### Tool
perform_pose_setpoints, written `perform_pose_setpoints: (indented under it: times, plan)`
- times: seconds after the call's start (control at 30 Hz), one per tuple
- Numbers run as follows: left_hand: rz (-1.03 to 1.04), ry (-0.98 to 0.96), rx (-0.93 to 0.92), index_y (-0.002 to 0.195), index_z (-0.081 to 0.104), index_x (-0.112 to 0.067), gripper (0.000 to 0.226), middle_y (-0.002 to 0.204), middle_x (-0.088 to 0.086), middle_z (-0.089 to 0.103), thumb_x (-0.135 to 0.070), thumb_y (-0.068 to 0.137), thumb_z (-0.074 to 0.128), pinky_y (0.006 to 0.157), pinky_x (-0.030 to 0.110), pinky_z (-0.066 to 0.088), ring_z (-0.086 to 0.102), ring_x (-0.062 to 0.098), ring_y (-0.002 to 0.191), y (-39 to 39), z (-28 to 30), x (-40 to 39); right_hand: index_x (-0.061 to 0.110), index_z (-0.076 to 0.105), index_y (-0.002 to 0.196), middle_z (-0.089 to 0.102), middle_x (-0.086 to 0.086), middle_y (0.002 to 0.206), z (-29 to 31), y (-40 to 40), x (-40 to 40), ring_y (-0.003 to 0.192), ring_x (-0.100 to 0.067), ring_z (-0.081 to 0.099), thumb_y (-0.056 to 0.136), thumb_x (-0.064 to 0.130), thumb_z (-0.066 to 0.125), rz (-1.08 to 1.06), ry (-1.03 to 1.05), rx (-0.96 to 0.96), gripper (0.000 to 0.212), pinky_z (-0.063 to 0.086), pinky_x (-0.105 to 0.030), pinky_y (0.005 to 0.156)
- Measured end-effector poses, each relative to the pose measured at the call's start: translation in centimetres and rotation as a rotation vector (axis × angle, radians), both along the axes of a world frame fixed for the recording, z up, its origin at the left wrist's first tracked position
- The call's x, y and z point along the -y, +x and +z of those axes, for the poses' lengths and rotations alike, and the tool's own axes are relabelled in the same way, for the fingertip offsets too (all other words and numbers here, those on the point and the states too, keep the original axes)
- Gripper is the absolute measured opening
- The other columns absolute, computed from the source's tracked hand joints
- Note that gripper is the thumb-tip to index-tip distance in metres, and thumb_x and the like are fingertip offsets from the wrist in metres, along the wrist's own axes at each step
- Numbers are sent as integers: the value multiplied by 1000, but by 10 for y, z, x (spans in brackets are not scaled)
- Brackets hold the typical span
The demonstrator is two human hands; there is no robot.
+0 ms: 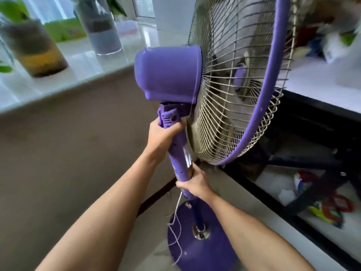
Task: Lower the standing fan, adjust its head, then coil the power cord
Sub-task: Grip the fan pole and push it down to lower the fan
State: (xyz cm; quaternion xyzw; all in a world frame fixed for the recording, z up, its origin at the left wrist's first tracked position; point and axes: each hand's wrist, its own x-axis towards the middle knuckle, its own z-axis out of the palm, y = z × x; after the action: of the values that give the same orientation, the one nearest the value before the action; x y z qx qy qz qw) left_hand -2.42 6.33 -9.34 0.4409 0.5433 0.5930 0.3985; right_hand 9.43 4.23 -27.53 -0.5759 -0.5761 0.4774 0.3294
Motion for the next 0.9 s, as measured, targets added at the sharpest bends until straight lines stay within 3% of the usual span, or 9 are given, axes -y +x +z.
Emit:
perform_pose_setpoints:
  times: [0.13, 0.23, 0.33, 0.43, 0.53, 0.63, 0.77, 0.9]
  plan:
    - [48, 32, -52, 71, 62, -18, 16, 67, -3, 63, -19, 62, 75, 62, 30, 53, 56, 10, 63, 3, 54, -3, 21, 62, 86, 69, 22, 69, 46, 4, -3, 60, 8, 58, 44, 30, 86, 32, -8, -1, 49, 48, -8, 60]
    - [91, 5, -73, 71, 63, -19, 20, 70, 0, 64, -24, 58, 78, 68, 38, 57, 57, 14, 66, 2, 119, 0, 20, 63, 88, 70, 23, 71, 110, 2, 0, 63, 6, 59, 40, 39, 85, 99, -32, 36, 56, 49, -10, 64]
    - [98, -44, -127, 71, 64, -20, 20, 73, 3, 67, -25, 62, 80, 78, 49, 59, 59, 17, 69, 2, 185, 16, 20, 67, 93, 75, 17, 81, 176, 4, 12, 71, 2, 65, 42, 36, 87, 153, -61, 14, 57, 54, -16, 73]
    - [66, -65, -161, 73, 65, -17, 20, 75, 8, 67, -26, 63, 80, 77, 52, 58, 61, 19, 70, 6, 249, 35, 25, 68, 89, 76, 19, 81, 235, 8, 28, 72, 3, 66, 43, 33, 88, 212, -61, -43, 51, 54, -15, 72]
    - [122, -41, -188, 69, 64, -19, 17, 71, 5, 67, -24, 66, 79, 69, 40, 58, 62, 17, 67, 9, 320, 67, 28, 68, 85, 74, 22, 77, 305, 12, 49, 70, 7, 64, 44, 33, 89, 312, -37, -69, 47, 51, -10, 69]
    - [247, -28, -241, 65, 65, -20, 18, 59, -11, 66, -23, 67, 82, 61, 25, 53, 59, 4, 57, 14, 376, 109, 25, 68, 86, 74, 16, 78, 362, 15, 75, 74, -1, 64, 43, 35, 88, 405, -16, -98, 49, 55, -20, 76]
    - [378, -21, -282, 65, 67, -21, 20, 64, -5, 67, -27, 68, 85, 62, 26, 53, 59, 5, 59, 8, 436, 172, 20, 67, 94, 76, 7, 86, 421, 13, 112, 78, -7, 65, 43, 38, 88, 579, 28, -103, 58, 58, -30, 81]
    - [500, -16, -297, 71, 71, -21, 21, 67, -5, 71, -35, 64, 85, 62, 27, 55, 64, 8, 64, 4, 477, 252, 14, 66, 96, 74, -9, 89, 465, 6, 165, 78, -19, 63, 47, 27, 89, 758, 33, -105, 56, 59, -46, 82]
